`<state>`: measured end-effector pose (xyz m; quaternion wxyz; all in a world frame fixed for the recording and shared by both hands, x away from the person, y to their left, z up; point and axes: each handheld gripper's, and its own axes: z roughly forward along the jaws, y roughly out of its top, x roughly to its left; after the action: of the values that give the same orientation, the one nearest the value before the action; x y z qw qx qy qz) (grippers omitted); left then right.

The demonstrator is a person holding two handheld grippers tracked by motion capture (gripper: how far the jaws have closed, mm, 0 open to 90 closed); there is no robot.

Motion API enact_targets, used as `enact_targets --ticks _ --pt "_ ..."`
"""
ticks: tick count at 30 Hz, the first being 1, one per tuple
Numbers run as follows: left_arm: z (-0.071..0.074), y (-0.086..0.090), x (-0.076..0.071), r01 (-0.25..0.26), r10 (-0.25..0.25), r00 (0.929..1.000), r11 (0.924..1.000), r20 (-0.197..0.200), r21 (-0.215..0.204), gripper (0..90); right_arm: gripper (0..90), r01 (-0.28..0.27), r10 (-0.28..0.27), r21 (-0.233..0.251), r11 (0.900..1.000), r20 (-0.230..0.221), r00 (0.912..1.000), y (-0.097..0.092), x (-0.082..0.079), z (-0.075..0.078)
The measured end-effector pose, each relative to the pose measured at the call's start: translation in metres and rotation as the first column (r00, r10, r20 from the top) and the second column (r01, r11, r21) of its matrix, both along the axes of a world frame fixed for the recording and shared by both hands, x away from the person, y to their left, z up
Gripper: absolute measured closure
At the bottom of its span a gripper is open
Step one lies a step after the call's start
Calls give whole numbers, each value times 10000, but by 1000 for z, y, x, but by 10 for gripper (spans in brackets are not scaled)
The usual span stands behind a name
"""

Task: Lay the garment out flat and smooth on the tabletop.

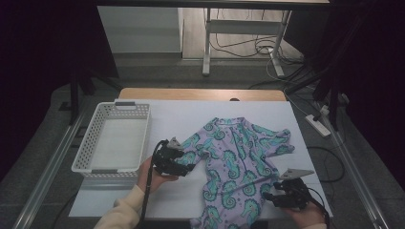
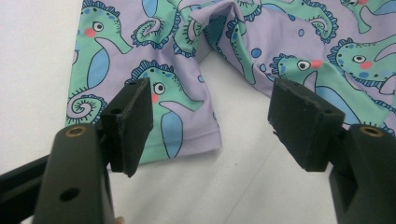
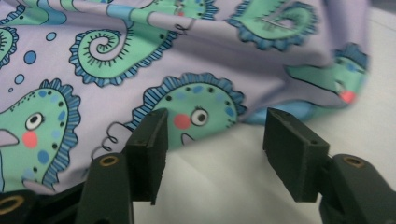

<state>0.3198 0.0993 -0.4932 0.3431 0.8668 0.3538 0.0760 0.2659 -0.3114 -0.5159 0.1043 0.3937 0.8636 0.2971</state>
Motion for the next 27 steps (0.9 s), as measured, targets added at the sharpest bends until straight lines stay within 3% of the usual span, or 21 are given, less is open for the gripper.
enact_targets --ticks 8,10,15,18,22,27 --pt "-1 -1 0 31 -31 10000 10000 -27 9 312 384 -473 484 -551 9974 190 9986 25 7 -4" --pt "-1 -2 -1 25 -25 10000 10000 -47 6 312 455 -568 600 -759 9955 405 9974 29 7 -4" --pt "-1 -2 -2 -14 13 10000 10000 -49 -49 311 797 -1087 1116 -674 9918 414 9929 32 8 -3" --pt "-1 -1 -3 -42 41 10000 9999 -51 -91 311 865 -1370 1419 -806 9873 584 9882 34 6 0" --pt "-2 -1 -5 -26 25 10000 9999 -73 -108 311 871 -1426 1458 -369 9891 1092 9833 33 3 12" --pt "-3 -1 -11 2 -3 9999 9999 -112 -112 311 871 -1630 1564 179 9865 1959 9681 36 3 32"
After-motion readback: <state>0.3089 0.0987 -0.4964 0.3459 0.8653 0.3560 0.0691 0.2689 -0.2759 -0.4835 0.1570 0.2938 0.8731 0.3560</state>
